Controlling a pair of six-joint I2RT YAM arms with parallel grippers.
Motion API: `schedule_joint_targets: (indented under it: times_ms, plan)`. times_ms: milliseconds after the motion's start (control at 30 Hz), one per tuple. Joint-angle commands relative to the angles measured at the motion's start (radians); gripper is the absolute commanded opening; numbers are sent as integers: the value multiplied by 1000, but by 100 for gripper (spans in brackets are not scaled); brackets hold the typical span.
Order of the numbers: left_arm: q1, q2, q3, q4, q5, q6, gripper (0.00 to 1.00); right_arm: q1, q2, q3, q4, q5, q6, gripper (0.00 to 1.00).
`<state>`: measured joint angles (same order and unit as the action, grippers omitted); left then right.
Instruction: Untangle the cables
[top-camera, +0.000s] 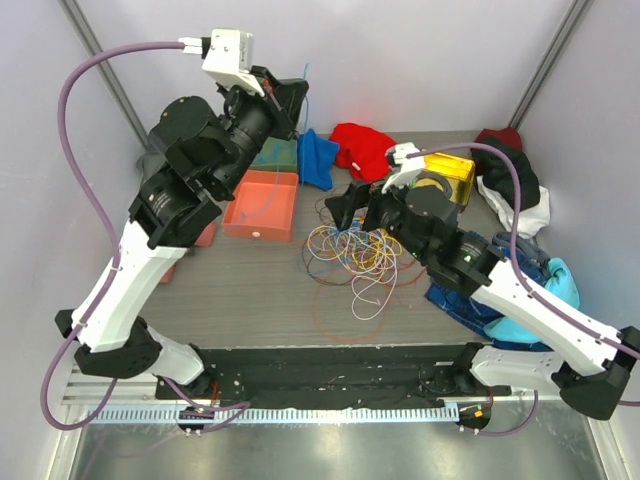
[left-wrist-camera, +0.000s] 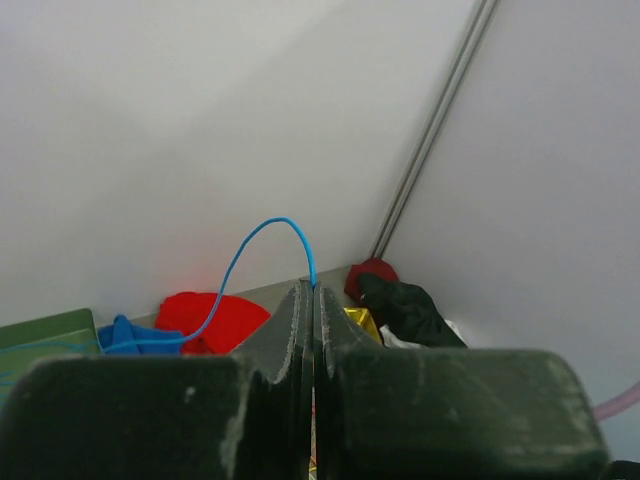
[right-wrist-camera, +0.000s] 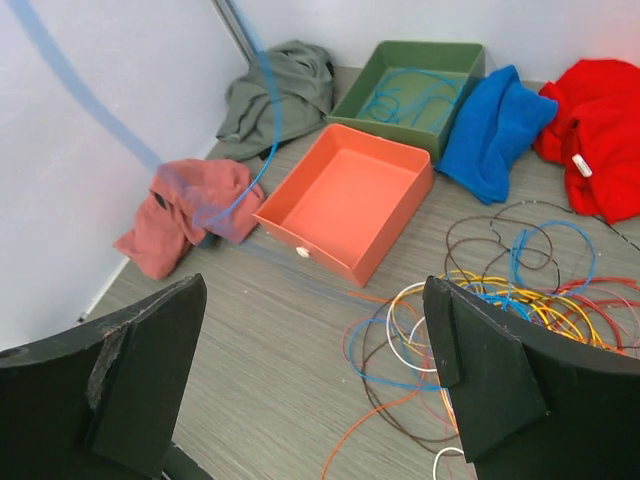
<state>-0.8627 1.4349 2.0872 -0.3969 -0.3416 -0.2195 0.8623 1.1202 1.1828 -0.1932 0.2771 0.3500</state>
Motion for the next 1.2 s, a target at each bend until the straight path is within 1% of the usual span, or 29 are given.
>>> schedule_joint_targets:
  times_ms: [0,67,133,267,433,500,733,833,1033,1167]
  plan:
    - [1,5,73,23,-27,23,0,1,-49,-31,44,-62,1,100]
    - [2,13,94,18,-20,20,0,4,-43,-46,64,-113,10,100]
    - [1,27,109,7,-17,16,0,20,-37,-66,95,-124,26,100]
    - [1,35,123,7,6,0,0,47,-5,-81,126,-98,18,100]
    - [1,30,126,6,53,-38,0,47,38,-89,187,-73,4,100]
    - [1,27,125,1,81,-52,0,47,61,-77,189,-52,-3,100]
    - [1,-5,109,-8,154,-110,0,46,214,4,189,63,-36,100]
    - [1,-22,105,-10,165,-113,0,47,240,23,169,112,-39,100]
    - [1,-44,93,-10,145,-109,0,47,208,-5,164,99,-23,99]
    - [1,-36,93,-19,70,-109,0,49,165,-21,146,90,-19,99]
